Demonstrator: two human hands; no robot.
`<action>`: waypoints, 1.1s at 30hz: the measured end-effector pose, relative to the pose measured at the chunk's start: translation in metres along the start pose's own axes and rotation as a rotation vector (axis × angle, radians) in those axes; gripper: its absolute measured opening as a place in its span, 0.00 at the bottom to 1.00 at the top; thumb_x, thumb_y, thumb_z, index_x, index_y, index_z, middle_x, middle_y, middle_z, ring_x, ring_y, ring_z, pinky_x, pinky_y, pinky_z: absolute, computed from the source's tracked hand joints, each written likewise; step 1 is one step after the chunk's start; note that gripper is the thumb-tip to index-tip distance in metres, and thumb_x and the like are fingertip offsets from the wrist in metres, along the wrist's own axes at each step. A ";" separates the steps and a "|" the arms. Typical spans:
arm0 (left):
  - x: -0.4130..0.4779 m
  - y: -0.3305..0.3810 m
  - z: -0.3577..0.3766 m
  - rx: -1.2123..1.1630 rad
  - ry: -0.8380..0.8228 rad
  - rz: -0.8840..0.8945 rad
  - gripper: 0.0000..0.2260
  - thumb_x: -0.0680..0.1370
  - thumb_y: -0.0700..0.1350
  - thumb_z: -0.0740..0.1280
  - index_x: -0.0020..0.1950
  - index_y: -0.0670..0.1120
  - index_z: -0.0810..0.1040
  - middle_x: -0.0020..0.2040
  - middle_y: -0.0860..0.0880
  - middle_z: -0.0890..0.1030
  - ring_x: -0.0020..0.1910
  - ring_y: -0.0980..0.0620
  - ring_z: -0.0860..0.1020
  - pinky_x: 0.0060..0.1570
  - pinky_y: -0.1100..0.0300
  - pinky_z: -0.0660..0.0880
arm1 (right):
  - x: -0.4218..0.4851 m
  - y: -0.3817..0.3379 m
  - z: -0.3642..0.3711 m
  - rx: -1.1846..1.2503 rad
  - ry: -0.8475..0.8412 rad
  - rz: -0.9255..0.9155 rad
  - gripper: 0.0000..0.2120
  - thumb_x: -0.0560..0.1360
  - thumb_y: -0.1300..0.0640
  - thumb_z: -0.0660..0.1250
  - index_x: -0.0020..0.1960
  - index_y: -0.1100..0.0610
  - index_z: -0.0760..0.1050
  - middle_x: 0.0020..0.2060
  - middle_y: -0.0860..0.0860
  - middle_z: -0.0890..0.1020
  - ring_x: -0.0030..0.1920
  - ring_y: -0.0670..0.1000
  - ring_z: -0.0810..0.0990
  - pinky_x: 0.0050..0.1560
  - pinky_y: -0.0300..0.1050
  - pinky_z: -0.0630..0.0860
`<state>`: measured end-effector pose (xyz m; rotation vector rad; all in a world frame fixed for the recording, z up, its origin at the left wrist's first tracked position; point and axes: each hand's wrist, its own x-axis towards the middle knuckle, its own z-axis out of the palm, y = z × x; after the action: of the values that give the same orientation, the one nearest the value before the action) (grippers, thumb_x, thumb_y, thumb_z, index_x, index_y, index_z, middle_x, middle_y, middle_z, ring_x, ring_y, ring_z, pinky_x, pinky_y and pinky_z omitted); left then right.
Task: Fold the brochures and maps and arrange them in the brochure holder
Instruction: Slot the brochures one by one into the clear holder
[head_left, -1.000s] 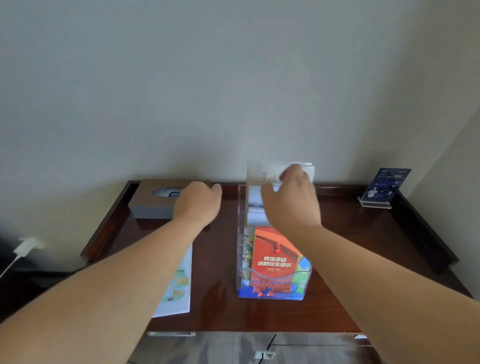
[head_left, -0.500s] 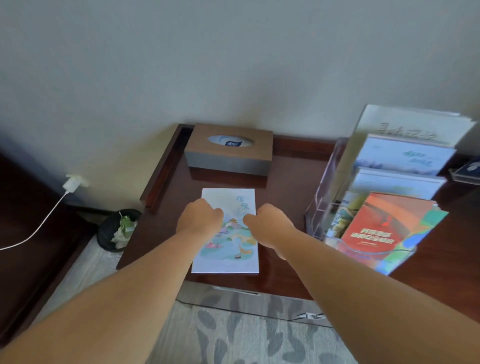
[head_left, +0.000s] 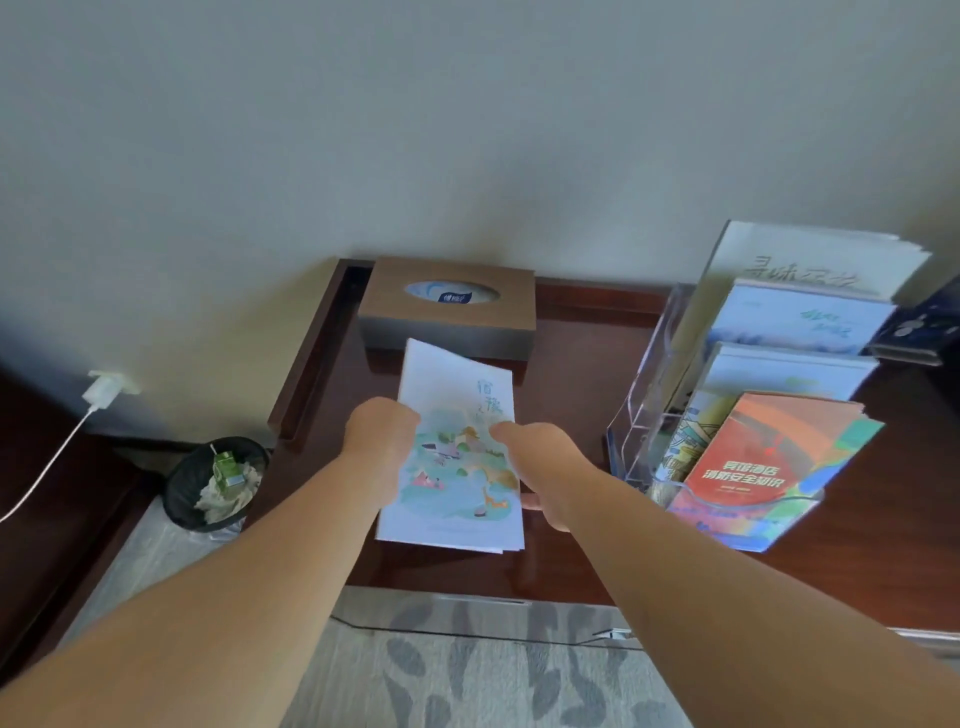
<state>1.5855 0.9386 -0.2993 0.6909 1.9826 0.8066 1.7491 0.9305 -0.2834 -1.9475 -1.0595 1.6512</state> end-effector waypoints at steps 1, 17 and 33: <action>-0.006 0.010 -0.005 -0.090 0.035 0.044 0.10 0.78 0.37 0.62 0.36 0.43 0.71 0.38 0.44 0.74 0.34 0.47 0.73 0.33 0.62 0.71 | -0.005 -0.008 -0.005 0.007 0.014 -0.044 0.12 0.76 0.52 0.63 0.57 0.56 0.75 0.51 0.54 0.84 0.50 0.55 0.84 0.55 0.54 0.81; -0.167 0.222 0.038 -0.628 -0.092 0.754 0.07 0.65 0.41 0.61 0.37 0.51 0.75 0.40 0.49 0.81 0.37 0.49 0.79 0.34 0.60 0.72 | -0.126 -0.148 -0.227 -0.088 0.343 -0.883 0.06 0.77 0.60 0.66 0.52 0.52 0.77 0.43 0.49 0.84 0.41 0.53 0.83 0.41 0.46 0.80; -0.170 0.251 0.136 -0.260 -0.119 0.723 0.09 0.73 0.37 0.63 0.43 0.50 0.78 0.46 0.47 0.83 0.45 0.43 0.79 0.43 0.52 0.75 | -0.068 -0.119 -0.321 -0.183 0.458 -0.779 0.07 0.77 0.59 0.66 0.55 0.55 0.77 0.46 0.50 0.83 0.48 0.57 0.81 0.52 0.57 0.79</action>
<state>1.8239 1.0131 -0.0809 1.2864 1.4701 1.3777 2.0174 1.0152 -0.0769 -1.5726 -1.5298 0.6767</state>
